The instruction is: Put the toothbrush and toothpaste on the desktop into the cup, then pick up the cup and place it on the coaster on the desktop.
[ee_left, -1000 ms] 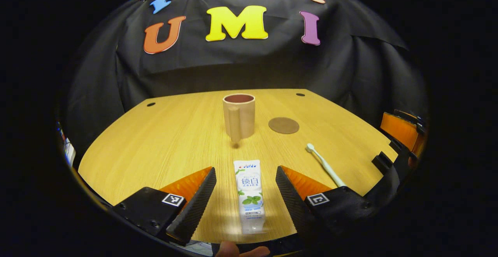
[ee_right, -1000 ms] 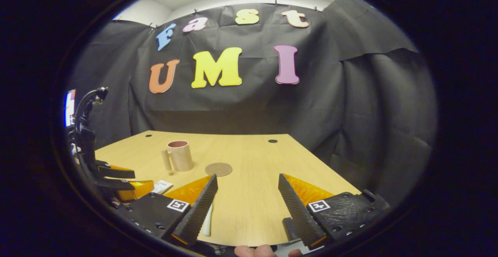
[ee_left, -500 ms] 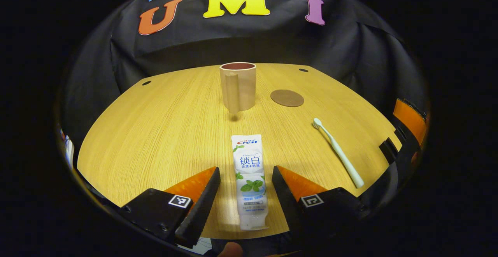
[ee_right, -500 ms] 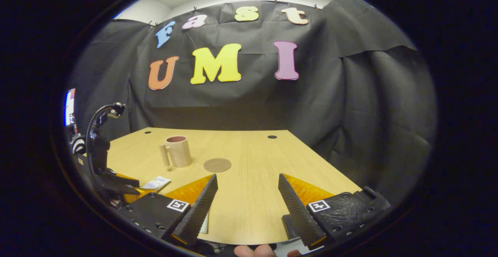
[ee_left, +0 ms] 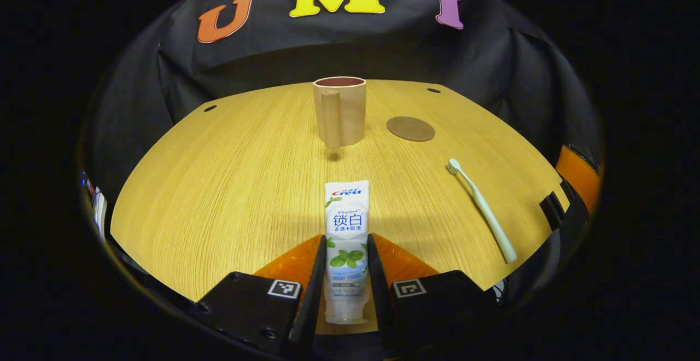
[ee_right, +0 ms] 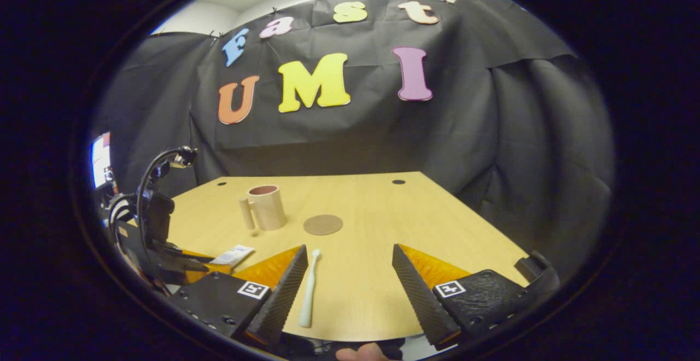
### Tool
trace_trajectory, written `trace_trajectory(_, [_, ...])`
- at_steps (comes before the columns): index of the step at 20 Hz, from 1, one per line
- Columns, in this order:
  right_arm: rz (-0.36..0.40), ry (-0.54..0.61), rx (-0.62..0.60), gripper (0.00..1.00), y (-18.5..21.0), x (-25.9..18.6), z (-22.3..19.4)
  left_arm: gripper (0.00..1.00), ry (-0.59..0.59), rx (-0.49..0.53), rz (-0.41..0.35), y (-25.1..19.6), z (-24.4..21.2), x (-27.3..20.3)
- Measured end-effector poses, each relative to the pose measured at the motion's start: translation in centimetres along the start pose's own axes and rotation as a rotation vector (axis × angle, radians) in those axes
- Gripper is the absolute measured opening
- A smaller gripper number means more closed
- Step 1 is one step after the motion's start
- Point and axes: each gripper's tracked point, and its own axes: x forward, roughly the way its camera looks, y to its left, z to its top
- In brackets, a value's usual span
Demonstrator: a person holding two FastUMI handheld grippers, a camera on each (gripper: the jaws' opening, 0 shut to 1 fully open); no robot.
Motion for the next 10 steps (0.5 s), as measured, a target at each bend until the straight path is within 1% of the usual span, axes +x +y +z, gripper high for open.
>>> trace_trajectory(1, [0.004, 0.020, -0.007, 0.94, 0.3, 0.4, -0.5, 0.46, 0.003, -0.001, 0.002, 0.1, 0.0, 0.0])
trace_trajectory(2, [0.006, 0.038, -0.022, 0.92, 0.6, 0.7, -0.8, 0.48, 0.004, -0.002, 0.008, 0.3, -0.1, -0.2])
trace_trajectory(3, [0.008, 0.049, -0.033, 0.94, 0.9, 0.9, -1.1, 0.47, 0.004, 0.001, 0.005, 0.2, 0.0, -0.2])
trace_trajectory(4, [0.014, 0.059, -0.040, 0.94, 1.2, 1.1, -1.2, 0.42, 0.000, 0.002, -0.003, -0.1, 0.1, -0.4])
trace_trajectory(5, [0.018, 0.072, -0.054, 0.94, 1.7, 1.3, -1.6, 0.41, -0.010, 0.001, -0.013, -0.2, 0.2, -0.7])
trace_trajectory(6, [0.020, 0.078, -0.070, 0.94, 2.1, 1.6, -1.6, 0.41, -0.025, -0.001, -0.016, -0.3, 0.7, -1.1])
trace_trajectory(7, [0.023, 0.081, -0.084, 0.96, 2.5, 1.8, -1.7, 0.41, -0.047, -0.003, -0.019, -0.2, 1.4, -1.5])
trace_trajectory(9, [0.032, 0.097, -0.100, 0.92, 3.4, 2.6, -2.1, 0.41, -0.094, -0.008, -0.024, -0.1, 2.8, -2.5])
trace_trajectory(10, [0.032, 0.116, -0.110, 0.94, 3.8, 3.1, -2.6, 0.41, -0.115, -0.014, -0.026, 0.0, 3.5, -3.1])
